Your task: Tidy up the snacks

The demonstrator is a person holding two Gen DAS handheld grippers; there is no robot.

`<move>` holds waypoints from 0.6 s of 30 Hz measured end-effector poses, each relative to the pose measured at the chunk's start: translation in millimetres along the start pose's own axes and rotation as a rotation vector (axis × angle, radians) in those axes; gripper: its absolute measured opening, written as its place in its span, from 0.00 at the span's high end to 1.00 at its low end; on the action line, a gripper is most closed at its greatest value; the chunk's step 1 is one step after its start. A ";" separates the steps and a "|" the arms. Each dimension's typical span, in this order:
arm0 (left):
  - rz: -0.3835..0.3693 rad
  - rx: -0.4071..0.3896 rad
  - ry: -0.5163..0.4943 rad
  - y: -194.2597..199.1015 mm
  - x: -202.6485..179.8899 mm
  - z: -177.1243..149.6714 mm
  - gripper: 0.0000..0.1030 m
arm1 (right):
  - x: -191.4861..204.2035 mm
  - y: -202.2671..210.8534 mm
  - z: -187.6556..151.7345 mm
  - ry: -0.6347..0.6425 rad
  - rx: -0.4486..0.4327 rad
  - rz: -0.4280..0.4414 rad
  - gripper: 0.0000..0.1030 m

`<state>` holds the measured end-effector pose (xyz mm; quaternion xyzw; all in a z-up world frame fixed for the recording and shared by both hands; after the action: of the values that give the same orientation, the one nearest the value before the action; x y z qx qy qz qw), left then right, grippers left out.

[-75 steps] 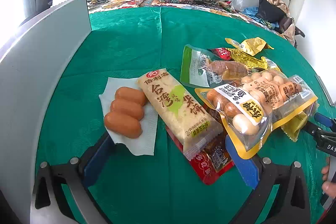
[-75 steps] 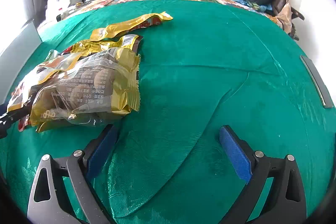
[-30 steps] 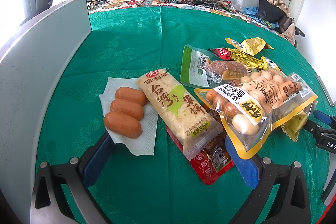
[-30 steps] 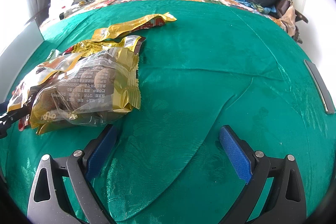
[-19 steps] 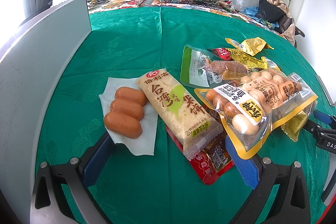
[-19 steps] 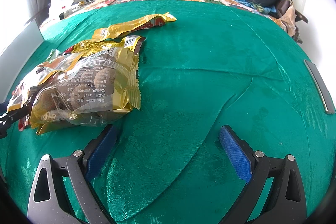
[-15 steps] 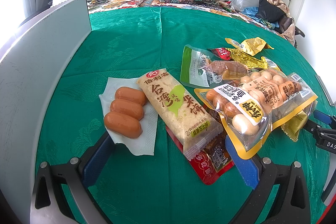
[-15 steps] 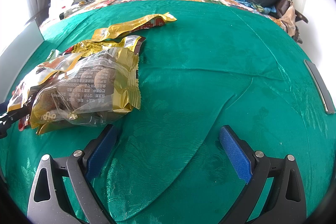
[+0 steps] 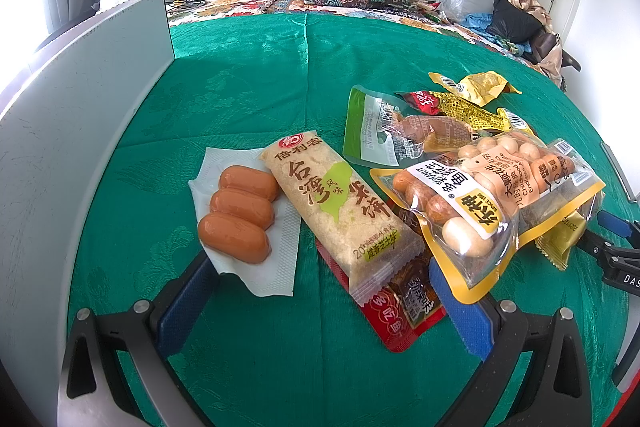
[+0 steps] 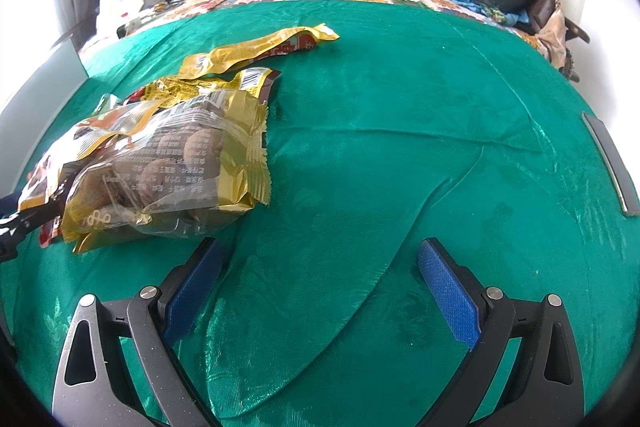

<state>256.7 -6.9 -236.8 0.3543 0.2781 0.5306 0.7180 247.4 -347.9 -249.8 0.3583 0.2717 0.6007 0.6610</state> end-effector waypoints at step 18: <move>0.001 -0.001 0.000 0.0 -0.4 -0.1 0.00 | 0.9 -0.7 0.2 0.006 0.000 -0.006 0.03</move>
<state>256.5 -7.3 -236.9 0.3541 0.2778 0.5310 0.7180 248.1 -347.1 -250.2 0.3554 0.2749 0.5998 0.6621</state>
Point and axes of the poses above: each gripper's, at about its wrist camera, not at the fingertips, and y roughly against the way its jaws point, x to its left, z to its top, the point moved 4 cm from there along -y, roughly the way its jaws point, and after that the axes turned 7 degrees about -y, right-handed, at the moved point
